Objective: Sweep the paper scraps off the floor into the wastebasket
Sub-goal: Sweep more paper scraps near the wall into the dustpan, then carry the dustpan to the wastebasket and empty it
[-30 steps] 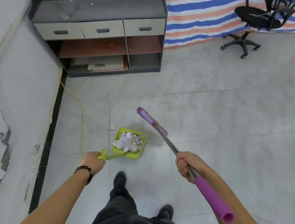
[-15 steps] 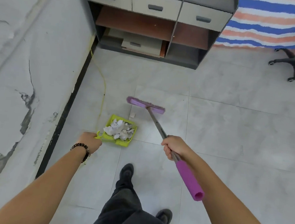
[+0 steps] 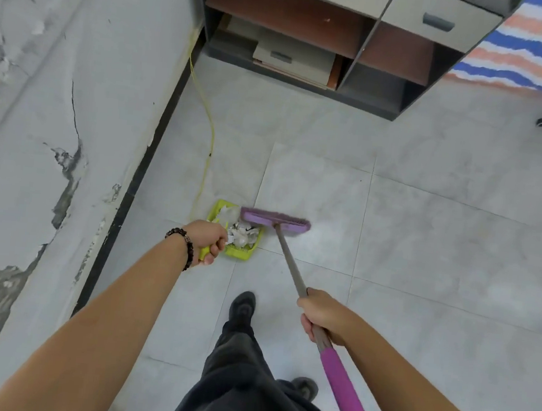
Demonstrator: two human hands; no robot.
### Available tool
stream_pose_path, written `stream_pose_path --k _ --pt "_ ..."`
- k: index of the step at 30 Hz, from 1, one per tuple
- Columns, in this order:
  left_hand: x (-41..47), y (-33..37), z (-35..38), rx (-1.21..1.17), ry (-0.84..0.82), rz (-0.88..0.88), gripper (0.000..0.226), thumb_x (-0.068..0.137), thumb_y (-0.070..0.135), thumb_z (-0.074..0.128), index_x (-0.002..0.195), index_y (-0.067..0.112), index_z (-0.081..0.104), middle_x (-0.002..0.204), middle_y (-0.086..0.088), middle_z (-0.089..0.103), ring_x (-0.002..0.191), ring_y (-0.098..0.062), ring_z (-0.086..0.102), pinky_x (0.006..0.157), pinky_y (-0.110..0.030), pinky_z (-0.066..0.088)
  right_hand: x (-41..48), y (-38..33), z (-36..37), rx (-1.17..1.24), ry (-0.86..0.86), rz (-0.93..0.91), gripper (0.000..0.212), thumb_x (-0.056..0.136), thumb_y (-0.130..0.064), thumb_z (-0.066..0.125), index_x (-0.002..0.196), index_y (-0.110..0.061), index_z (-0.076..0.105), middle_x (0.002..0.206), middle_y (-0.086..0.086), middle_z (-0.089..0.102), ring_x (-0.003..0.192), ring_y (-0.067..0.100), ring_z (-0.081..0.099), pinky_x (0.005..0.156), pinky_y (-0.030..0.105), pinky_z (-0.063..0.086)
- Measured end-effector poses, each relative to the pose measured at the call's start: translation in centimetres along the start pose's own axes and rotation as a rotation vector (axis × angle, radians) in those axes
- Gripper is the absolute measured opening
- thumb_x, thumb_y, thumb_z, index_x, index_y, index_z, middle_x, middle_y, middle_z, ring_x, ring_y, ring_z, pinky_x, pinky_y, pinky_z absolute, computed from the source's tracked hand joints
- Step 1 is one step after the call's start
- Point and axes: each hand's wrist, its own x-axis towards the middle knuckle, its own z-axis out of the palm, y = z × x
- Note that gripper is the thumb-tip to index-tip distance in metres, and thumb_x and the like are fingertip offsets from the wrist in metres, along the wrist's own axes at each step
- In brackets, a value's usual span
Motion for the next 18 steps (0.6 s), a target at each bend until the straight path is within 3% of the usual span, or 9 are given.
stream_pose_path --k 3,5,10,18 --pt "-0.4 0.0 1.3 0.014 0.017 0.033 0.024 0.092 0.005 0.047 0.07 0.015 0.047 0.057 0.001 0.041 0.028 -0.005 0.033 0.032 -0.011 0.025 -1.7 0.4 -3.1 0.203 -0.018 0.029 0.011 0.098 -0.014 0.045 0.092 -0.006 0.05 0.047 0.003 0.043 0.034 0.011 0.037 0.035 0.02 0.033" --pt "-0.8 -0.6 1.8 0.022 0.026 0.057 0.024 0.091 0.004 0.047 0.07 0.015 0.046 0.057 0.001 0.04 0.028 -0.005 0.033 0.033 -0.011 0.025 -2.6 0.2 -5.4 0.42 -0.011 0.09 0.017 0.096 -0.015 0.055 0.082 -0.012 0.047 0.05 -0.002 0.04 0.033 0.006 0.037 0.031 0.015 0.032" --pt "-1.6 -2.8 2.8 0.141 0.018 0.126 0.022 0.088 0.001 0.045 0.072 0.015 0.042 0.056 0.0 0.039 0.035 -0.009 0.031 0.035 -0.014 0.024 -5.3 1.2 -6.7 0.709 0.009 0.115 0.021 0.094 -0.01 0.054 0.076 -0.016 0.044 0.048 -0.006 0.038 0.03 0.003 0.035 0.028 0.013 0.032" --pt "-4.2 -1.4 7.8 0.416 -0.082 0.282 0.015 0.084 0.0 0.044 0.084 0.014 0.047 0.059 -0.001 0.035 0.039 -0.012 0.027 0.04 -0.017 0.02 -6.8 4.1 -7.9 0.848 0.121 0.002 0.019 0.094 -0.005 0.051 0.078 -0.013 0.045 0.044 -0.004 0.039 0.028 0.005 0.034 0.029 0.013 0.029"
